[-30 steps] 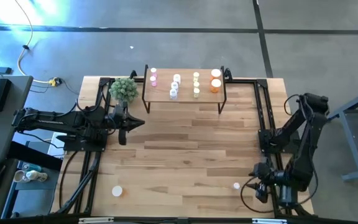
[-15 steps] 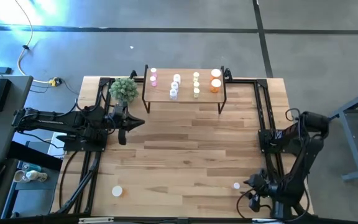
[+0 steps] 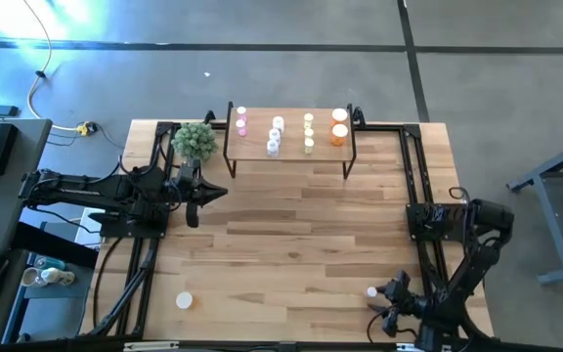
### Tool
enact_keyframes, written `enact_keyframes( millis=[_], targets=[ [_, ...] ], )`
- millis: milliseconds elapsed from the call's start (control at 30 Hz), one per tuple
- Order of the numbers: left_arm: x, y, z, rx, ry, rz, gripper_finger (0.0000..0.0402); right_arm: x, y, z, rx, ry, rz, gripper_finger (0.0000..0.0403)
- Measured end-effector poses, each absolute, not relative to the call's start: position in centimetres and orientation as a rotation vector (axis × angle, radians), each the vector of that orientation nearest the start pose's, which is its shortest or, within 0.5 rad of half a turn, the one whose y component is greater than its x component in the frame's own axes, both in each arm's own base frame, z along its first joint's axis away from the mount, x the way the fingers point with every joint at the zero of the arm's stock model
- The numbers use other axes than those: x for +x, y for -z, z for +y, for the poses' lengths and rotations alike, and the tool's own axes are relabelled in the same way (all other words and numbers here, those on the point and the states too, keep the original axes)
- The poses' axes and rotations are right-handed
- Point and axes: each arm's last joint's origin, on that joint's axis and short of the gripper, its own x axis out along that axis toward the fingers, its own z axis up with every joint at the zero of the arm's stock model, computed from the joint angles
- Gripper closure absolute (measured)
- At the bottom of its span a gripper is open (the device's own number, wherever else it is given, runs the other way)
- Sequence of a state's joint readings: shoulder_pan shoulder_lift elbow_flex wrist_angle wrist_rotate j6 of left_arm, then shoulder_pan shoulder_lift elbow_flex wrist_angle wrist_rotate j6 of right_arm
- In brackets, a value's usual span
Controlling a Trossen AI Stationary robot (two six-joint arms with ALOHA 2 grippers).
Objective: Pick and place medicine bottles onto shelf by color
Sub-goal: Put the pink pill bottle on the shelf aligned with the other pink pill bottles
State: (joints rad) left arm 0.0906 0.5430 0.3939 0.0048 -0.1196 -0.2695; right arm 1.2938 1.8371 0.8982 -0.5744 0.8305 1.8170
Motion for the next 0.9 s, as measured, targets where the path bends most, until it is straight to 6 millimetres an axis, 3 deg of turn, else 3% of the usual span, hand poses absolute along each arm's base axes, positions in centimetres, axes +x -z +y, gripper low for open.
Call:
enact_keyframes(
  millis=[300,533,900],
  targets=[
    [14.0,-24.9,1.6,-0.282,-0.229,0.114,0.0401,10.4,-9.0,26.9,0.364,0.386,0.655,0.0174],
    [14.0,-24.9,1.6,-0.282,-0.229,0.114,0.0401,11.0,-8.8,26.8,0.362,0.409,0.647,0.018],
    [13.9,-24.9,1.8,-0.271,-0.297,0.105,0.0401,11.3,-9.4,27.6,0.392,0.4,0.657,0.0285]
  ],
)
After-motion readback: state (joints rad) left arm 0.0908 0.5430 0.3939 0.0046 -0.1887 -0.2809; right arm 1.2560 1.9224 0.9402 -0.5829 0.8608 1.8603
